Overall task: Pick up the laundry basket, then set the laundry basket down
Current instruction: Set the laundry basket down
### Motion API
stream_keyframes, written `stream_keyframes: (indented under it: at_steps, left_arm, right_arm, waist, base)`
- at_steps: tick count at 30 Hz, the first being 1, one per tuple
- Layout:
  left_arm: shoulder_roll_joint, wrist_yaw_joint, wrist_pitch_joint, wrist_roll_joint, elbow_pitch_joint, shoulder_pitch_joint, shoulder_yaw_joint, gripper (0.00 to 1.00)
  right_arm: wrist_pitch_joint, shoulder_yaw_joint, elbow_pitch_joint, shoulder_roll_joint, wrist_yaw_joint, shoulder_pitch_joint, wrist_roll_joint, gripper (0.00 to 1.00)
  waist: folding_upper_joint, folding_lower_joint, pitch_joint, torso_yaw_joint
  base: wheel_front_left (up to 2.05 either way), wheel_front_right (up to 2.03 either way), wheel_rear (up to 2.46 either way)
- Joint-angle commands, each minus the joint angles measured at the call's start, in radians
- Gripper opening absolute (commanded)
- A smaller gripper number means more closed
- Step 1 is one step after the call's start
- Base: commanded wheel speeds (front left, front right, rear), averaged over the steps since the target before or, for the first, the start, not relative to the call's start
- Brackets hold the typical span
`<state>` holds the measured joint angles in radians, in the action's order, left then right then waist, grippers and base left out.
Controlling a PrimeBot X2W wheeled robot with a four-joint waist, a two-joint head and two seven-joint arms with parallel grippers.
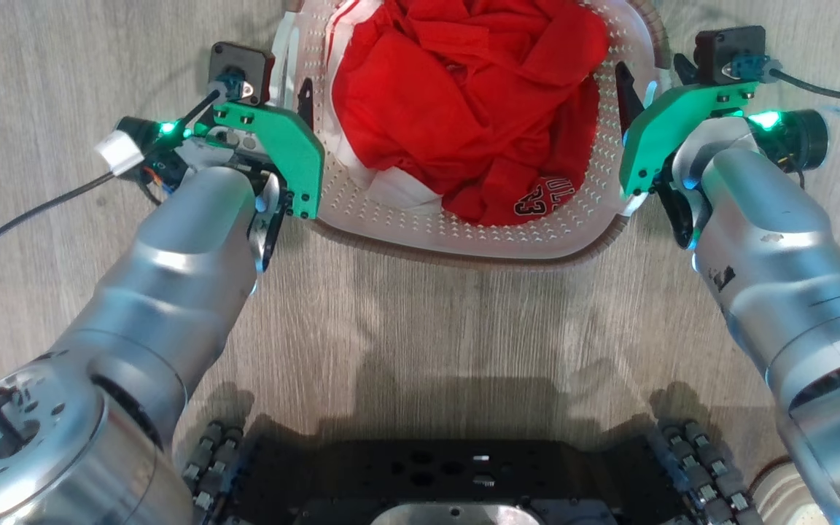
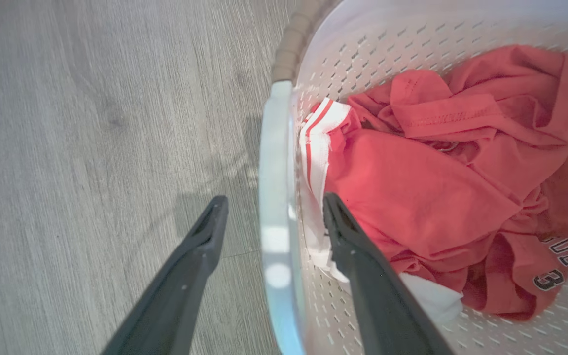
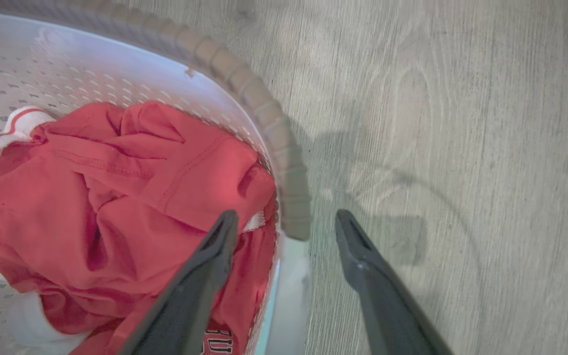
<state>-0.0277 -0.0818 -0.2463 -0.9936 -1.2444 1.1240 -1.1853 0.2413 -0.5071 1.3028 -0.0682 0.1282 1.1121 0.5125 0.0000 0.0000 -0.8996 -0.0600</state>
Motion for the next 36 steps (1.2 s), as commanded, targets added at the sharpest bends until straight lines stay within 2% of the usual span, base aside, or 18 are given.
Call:
stream_keyframes:
  at_steps: [1,10,18,20,21,24,29,36]
  left_arm:
    - [-0.023,-0.013,-0.002,-0.006,-0.001,-0.023,0.008,1.0]
    - [-0.023,-0.027,-0.015,-0.008,0.015,-0.023,0.04,1.0]
    - [-0.064,-0.062,-0.015,0.074,0.145,-0.05,0.172,1.0]
    - [-0.079,-0.07,-0.015,0.116,0.195,-0.073,0.22,1.0]
    - [-0.092,-0.077,-0.015,0.161,0.247,-0.103,0.276,1.0]
    - [-0.105,-0.082,-0.015,0.238,0.327,-0.16,0.36,1.0]
    - [-0.114,-0.076,-0.015,0.375,0.463,-0.277,0.503,1.0]
    - [-0.106,-0.045,-0.015,0.559,0.663,-0.474,0.675,1.0]
  right_arm:
    - [0.015,0.0,-0.012,0.018,0.003,-0.034,-0.01,1.0]
    - [0.02,0.074,-0.024,0.018,0.003,-0.022,-0.06,1.0]
    - [0.02,0.229,-0.139,0.018,0.003,-0.07,-0.176,1.0]
    - [0.02,0.278,-0.187,0.018,0.003,-0.098,-0.218,1.0]
    - [0.02,0.323,-0.241,0.018,0.003,-0.131,-0.258,1.0]
    - [0.02,0.374,-0.325,0.018,0.003,-0.187,-0.299,1.0]
    - [0.02,0.419,-0.471,0.018,0.003,-0.287,-0.327,1.0]
    - [0.02,0.461,-0.674,0.018,0.003,-0.456,-0.328,1.0]
  waist:
    - [0.0,0.0,0.006,0.0]
    - [0.0,0.0,0.051,0.003]
    - [0.0,0.0,0.104,0.007]
    - [0.0,0.0,0.123,0.007]
    - [0.0,0.0,0.145,0.006]
    - [0.0,0.0,0.184,0.004]
    - [0.0,0.0,0.257,0.004]
    - [0.0,0.0,0.381,-0.002]
  base:
    - [0.0,0.0,0.0]
    - [0.0,0.0,0.0]
    - [0.0,0.0,0.0]
    - [0.0,0.0,0.0]
    - [0.0,0.0,0.0]
    - [0.0,0.0,0.0]
    - [0.0,0.0,0.0]
    - [0.0,0.0,0.0]
